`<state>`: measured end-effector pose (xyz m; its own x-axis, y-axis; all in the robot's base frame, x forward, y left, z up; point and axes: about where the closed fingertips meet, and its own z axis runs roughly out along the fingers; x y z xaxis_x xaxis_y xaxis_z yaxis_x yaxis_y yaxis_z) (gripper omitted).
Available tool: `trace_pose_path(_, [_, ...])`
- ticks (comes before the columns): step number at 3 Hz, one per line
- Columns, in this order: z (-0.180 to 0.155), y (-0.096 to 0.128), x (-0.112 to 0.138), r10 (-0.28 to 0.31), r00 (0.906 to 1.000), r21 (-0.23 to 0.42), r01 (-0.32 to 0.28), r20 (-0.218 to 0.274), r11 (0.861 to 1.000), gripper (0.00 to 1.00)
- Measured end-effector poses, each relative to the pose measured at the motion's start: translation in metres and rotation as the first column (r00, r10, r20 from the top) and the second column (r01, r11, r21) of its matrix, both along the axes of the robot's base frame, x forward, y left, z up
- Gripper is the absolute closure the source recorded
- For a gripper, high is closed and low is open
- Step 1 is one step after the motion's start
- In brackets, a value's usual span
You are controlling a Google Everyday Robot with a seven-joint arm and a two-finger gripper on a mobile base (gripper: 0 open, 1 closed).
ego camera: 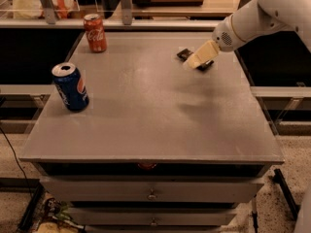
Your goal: Move rxbar chocolate near pepsi can
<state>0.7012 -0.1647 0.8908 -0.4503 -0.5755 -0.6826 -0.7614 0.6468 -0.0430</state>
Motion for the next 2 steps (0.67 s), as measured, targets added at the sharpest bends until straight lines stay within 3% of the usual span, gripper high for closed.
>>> trace_pose_path(2, [-0.038, 0.017, 0.044, -0.052, 0.9986, 0.086, 0.052, -0.006, 0.995, 0.00])
